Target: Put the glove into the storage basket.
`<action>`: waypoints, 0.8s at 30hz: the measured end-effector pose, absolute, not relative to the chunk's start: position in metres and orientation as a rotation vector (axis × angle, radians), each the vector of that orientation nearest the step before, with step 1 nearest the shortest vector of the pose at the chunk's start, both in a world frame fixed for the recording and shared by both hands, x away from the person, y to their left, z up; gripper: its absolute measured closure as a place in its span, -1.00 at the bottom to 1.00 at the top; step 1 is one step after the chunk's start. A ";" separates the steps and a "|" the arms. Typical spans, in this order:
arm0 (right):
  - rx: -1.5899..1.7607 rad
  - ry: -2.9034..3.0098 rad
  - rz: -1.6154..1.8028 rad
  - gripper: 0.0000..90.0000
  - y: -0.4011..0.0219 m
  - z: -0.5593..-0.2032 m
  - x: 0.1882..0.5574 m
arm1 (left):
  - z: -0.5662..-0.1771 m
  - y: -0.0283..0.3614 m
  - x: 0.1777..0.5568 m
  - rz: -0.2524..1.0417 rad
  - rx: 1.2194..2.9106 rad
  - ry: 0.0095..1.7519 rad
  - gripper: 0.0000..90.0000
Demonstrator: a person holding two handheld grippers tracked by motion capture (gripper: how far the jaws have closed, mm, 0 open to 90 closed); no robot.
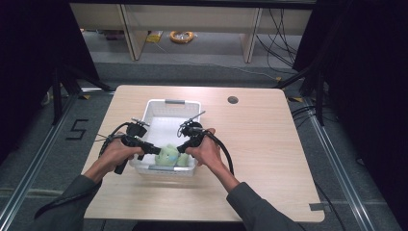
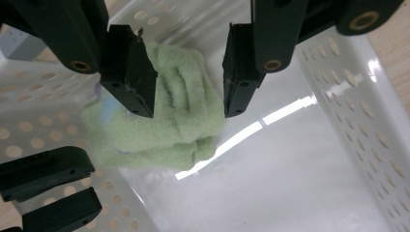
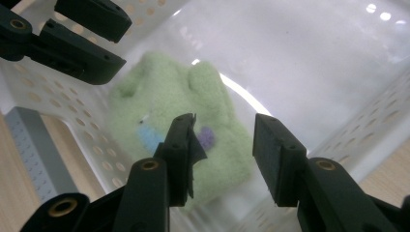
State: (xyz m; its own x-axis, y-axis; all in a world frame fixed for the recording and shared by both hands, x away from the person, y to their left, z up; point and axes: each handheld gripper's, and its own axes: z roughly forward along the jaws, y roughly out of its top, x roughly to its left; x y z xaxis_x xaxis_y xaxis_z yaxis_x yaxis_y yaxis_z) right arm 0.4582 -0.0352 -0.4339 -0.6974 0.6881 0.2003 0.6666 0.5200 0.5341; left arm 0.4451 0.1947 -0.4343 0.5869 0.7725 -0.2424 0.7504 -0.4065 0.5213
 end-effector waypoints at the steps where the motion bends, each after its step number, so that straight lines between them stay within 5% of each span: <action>1: 1.198 2.697 0.949 0.32 -0.037 -0.429 0.458 | -0.431 0.193 0.442 0.059 2.185 1.220 0.19; 24: 1.099 2.622 1.203 -0.07 -0.086 -0.397 0.432 | -0.408 0.172 0.397 0.075 2.050 1.107 -0.23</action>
State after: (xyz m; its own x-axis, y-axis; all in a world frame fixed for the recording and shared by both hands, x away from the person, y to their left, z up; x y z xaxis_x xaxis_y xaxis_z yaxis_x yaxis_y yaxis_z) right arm 0.4317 -0.0858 -0.3970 -0.7451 0.6257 0.2308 0.5831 0.4432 0.6809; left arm 0.3966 0.1725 -0.4078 0.6175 0.7287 -0.2963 0.6822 -0.3085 0.6629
